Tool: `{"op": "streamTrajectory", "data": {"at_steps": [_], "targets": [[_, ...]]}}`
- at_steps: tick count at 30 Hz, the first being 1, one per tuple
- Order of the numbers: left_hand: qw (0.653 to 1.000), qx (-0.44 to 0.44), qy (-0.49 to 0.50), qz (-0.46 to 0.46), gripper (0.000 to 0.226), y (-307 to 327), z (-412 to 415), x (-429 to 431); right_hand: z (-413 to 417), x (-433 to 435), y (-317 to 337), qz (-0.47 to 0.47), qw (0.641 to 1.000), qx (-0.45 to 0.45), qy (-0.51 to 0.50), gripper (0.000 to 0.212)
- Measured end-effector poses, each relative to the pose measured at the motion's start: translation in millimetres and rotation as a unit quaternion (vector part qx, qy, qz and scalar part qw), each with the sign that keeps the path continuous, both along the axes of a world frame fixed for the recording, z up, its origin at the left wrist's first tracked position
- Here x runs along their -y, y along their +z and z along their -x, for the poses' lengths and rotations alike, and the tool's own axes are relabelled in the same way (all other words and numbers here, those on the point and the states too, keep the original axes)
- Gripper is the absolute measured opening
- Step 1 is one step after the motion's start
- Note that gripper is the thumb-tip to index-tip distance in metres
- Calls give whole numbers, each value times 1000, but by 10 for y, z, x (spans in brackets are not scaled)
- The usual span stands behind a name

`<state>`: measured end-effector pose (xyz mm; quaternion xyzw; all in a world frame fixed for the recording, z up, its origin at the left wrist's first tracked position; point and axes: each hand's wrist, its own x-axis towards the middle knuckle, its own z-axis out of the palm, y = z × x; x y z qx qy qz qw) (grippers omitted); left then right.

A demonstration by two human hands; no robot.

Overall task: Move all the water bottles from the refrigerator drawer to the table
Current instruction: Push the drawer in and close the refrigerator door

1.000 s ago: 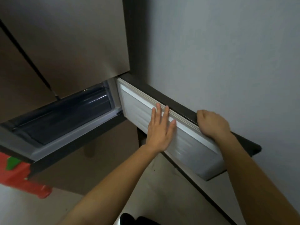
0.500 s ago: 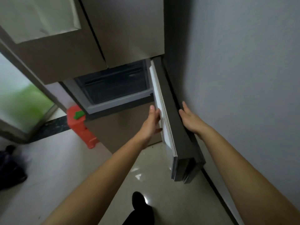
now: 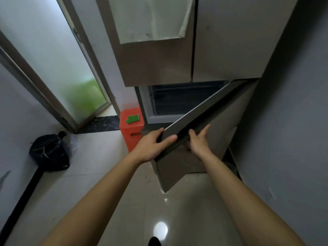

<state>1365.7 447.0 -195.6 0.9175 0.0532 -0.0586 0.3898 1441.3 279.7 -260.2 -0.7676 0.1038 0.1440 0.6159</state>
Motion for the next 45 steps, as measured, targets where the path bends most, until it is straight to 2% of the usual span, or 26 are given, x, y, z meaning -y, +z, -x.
{"op": "streamTrajectory", "data": {"at_steps": [2, 4, 6, 9, 11, 14, 16, 19, 23, 26, 29, 37, 40, 43, 45], "targets": [[996, 21, 0, -83, 98, -90, -140, -375, -152, -375, 28, -2, 999, 12, -35, 82], [989, 40, 1, -142, 103, -210, -348, -697, -303, -686, 41, -20, 997, 21, -73, 83], [985, 66, 4, -162, 95, -279, -581, -943, -470, -902, 28, -44, 995, 16, -91, 91], [979, 91, 20, -184, 84, -340, -904, -1196, -757, -999, 23, -30, 995, -3, -92, 113], [960, 134, 46, -243, 72, -396, -1064, -1300, -946, -962, 51, -8, 996, -8, -85, 125], [918, 211, 93, -322, 55, -524, -1244, -1342, -1227, -861, 34, 43, 996, 6, -83, 127], [910, 200, 103, -348, 61, -606, -1369, -1315, -1404, -802, -43, 78, 993, 34, -78, 119], [909, 176, 102, -363, 69, -710, -1562, -1280, -1596, -790, -130, 106, 991, 59, -58, 110], [918, 116, 88, -370, 75, -816, -1769, -1270, -1769, -874, -209, 106, 991, 83, -24, 111], [925, 41, 54, -373, 83, -950, -1930, -1298, -1918, -917, -227, 93, 992, 80, -5, 112], [930, 9, 56, -362, 93, -1033, -2007, -1292, -1993, -941, -199, 84, 995, 55, 16, 116], [928, 14, 54, -368, 100, -1040, -1981, -1308, -1974, -947, -160, 97, 994, 44, 34, 121], [920, 58, 52, -385, 95, -937, -1988, -1330, -1978, -859, -127, 125, 990, 39, 56, 118], [915, 65, 65, -394, 92, -727, -2055, -1348, -1946, -731, 74, 171, 982, 28, 75, 108], [915, 50, 63, -395, 91, -654, -2088, -1367, -1929, -703, 440, 179, 977, 81, 78, 92]]}}
